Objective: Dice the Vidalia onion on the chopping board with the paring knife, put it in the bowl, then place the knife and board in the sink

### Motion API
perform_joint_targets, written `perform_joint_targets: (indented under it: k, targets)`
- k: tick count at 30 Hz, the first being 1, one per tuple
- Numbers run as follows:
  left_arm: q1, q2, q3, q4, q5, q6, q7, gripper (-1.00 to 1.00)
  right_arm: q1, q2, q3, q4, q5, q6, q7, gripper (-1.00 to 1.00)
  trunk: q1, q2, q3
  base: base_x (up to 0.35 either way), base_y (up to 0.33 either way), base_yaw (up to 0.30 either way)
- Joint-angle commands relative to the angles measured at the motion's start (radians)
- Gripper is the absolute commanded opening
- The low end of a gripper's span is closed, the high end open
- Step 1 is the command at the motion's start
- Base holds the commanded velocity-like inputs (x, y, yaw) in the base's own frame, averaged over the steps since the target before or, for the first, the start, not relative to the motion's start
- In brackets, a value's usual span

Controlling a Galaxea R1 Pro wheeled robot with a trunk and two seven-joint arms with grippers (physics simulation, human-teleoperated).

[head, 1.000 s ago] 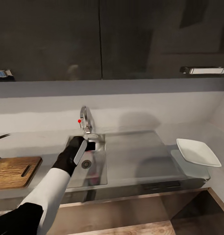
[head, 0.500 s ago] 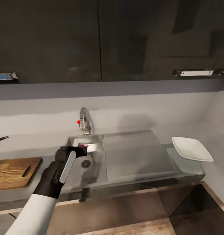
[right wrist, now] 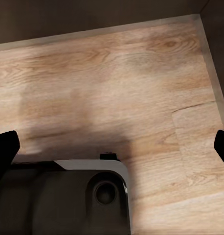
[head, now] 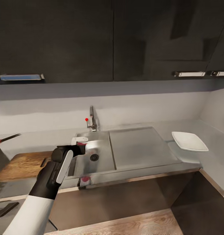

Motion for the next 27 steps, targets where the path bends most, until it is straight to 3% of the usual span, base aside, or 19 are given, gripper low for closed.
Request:
perform_joint_targets:
  k: [1,16,27]
  targets:
    - [-0.001,0.001,-0.001,-0.003,0.010,0.003,0.009,-1.00,0.000,0.000,0.002,-0.002,-0.002,-0.001,-0.005,1.00,0.000,-0.002,0.000,-0.196,0.250,0.087]
    - [-0.001,0.001,-0.001,-0.009,0.011,0.003,0.008,-1.00,0.000,0.001,0.002,-0.002,-0.002,-0.002,-0.007,1.00,0.000,-0.002,0.023,-0.116,0.277,0.122]
    - [-0.001,0.001,-0.001,-0.005,0.011,0.003,0.008,-1.00,0.000,0.000,0.002,-0.002,-0.002,-0.001,-0.007,1.00,0.000,-0.002,0.040,0.065,0.292,0.133]
